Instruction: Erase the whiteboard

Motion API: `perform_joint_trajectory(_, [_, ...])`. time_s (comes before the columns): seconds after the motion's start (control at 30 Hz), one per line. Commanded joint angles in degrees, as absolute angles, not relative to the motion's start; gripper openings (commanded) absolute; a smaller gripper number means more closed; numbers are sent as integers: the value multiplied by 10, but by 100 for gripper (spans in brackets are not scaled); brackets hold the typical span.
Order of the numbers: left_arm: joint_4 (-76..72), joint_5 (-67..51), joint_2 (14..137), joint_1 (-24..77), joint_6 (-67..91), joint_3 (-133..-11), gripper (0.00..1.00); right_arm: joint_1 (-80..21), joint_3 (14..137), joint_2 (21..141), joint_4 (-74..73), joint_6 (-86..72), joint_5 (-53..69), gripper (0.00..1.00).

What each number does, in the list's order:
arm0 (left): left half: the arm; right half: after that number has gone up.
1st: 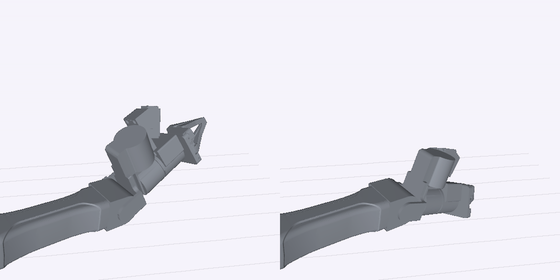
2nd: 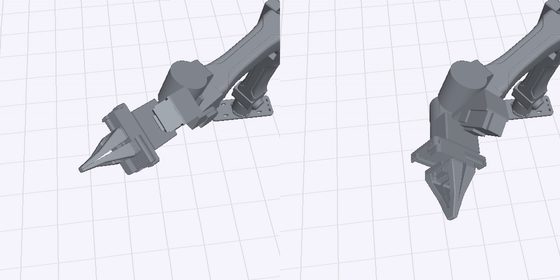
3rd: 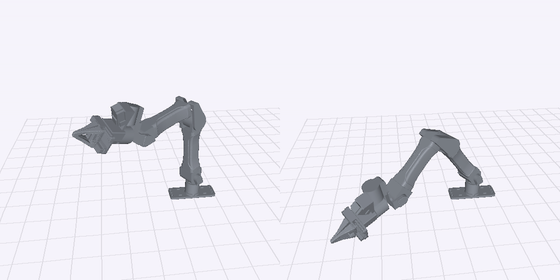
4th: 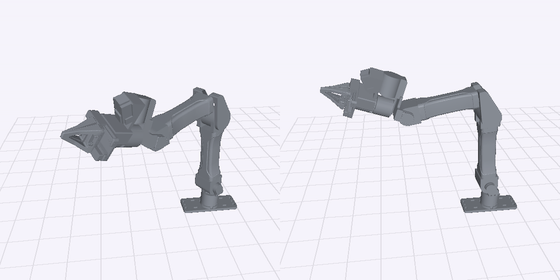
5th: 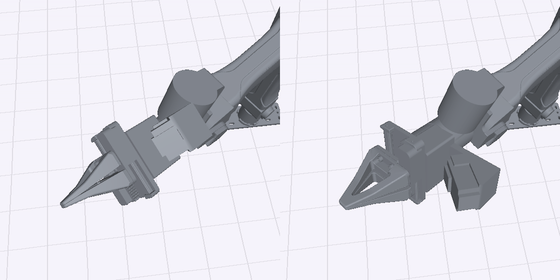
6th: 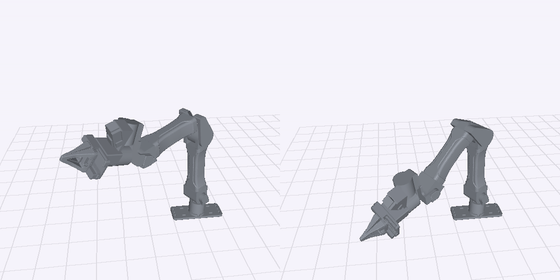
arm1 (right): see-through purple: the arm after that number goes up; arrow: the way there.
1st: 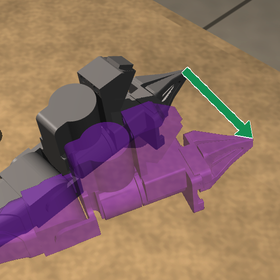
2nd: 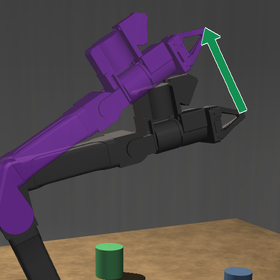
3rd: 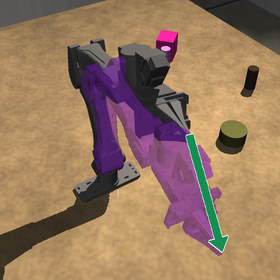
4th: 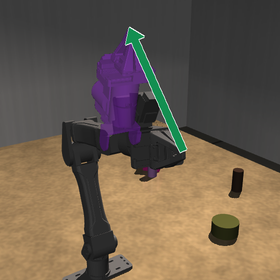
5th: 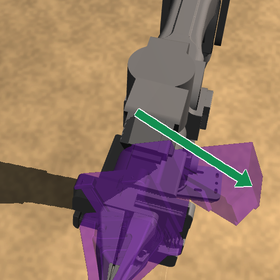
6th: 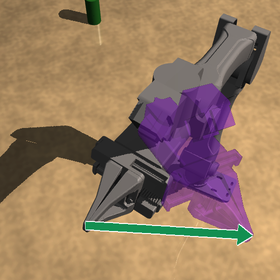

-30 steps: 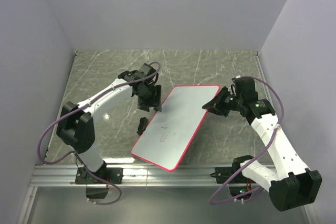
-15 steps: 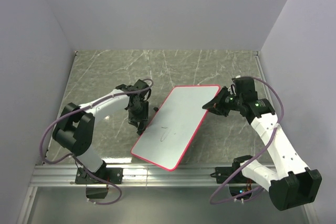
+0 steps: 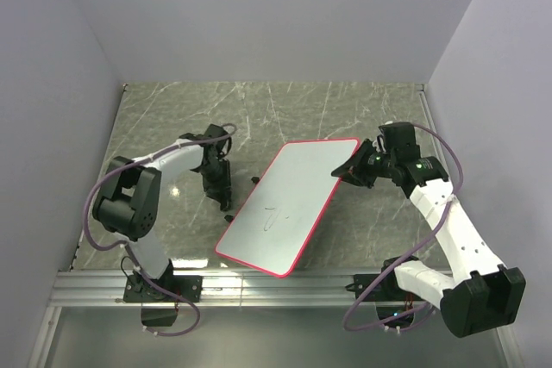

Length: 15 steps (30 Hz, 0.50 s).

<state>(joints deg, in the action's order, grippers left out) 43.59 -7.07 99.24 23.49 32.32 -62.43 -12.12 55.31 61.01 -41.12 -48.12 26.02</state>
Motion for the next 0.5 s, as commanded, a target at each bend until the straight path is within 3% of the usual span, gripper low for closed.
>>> perform_joint_trajectory(0.0, [433,-82,960,182,295,-638,37,-126,576,618,-413,-428,241,0])
perform_joint_trajectory(0.1, [452,-105,930,123,280,-638,45,-125,579,624,-414,-425,242,0])
perform_joint_trajectory(0.13, [458,-116,925,98,275,-639,58,-125,581,625,-413,-424,242,0])
perform_joint_trajectory(0.2, [477,-116,912,80,263,-642,74,-125,583,630,-413,-419,241,0])
perform_joint_trajectory(0.23, [483,-114,911,67,258,-644,98,-126,584,631,-413,-418,241,0])
perform_joint_trajectory(0.47, [512,-77,878,8,250,-647,99,-125,587,642,-405,-415,246,0])
